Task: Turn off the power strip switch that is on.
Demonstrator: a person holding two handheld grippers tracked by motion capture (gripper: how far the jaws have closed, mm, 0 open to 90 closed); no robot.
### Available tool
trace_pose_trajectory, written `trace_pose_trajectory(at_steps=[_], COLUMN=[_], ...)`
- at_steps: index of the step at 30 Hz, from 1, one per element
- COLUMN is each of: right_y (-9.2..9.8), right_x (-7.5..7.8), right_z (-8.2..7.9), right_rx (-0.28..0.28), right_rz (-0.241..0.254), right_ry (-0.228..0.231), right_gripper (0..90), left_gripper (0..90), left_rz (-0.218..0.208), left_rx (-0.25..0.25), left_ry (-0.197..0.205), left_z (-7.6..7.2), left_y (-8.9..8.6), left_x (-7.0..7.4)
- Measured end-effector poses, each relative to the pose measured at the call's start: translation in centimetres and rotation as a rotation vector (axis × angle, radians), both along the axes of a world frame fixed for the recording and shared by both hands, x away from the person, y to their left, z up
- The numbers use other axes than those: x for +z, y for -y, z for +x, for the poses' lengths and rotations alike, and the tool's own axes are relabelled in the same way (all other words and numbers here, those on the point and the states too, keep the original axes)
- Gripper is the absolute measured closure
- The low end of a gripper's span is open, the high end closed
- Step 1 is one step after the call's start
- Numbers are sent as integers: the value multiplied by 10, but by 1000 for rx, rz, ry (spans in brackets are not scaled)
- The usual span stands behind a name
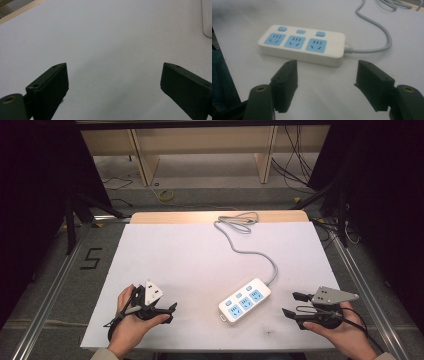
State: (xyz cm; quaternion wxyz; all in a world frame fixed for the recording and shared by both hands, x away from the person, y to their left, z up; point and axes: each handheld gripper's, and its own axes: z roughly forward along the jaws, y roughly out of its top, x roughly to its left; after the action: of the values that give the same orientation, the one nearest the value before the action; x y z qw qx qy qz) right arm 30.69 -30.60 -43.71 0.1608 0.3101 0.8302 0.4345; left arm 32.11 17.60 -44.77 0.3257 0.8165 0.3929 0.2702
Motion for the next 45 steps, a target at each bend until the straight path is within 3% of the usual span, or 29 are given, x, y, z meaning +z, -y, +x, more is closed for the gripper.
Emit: trace_pose_trajectory(at_steps=[8,9,12,17,27,45], right_y=[-3,-3,-4,-6,-13,-31], right_x=[5,7,9,11,16,21], right_z=[-1,-2,-1,-1,4,13], right_rx=[16,22,29,21,25,48], right_rz=[-17,-23,-35,-53,-48,-35], right_ry=[19,25,38,51,55,8], right_gripper=[534,637,787,890,900,900], left_gripper=[77,77,77,78,84,92], left_rz=[0,2,4,-1,2,-2], left_rx=[3,3,3,3,5,4], left_ry=[8,7,5,8,11,9], left_z=[-1,-1,-1,-1,-1,0], left_y=[-1,-1,-1,0,0,0], left_x=[0,0,0,0,1,0])
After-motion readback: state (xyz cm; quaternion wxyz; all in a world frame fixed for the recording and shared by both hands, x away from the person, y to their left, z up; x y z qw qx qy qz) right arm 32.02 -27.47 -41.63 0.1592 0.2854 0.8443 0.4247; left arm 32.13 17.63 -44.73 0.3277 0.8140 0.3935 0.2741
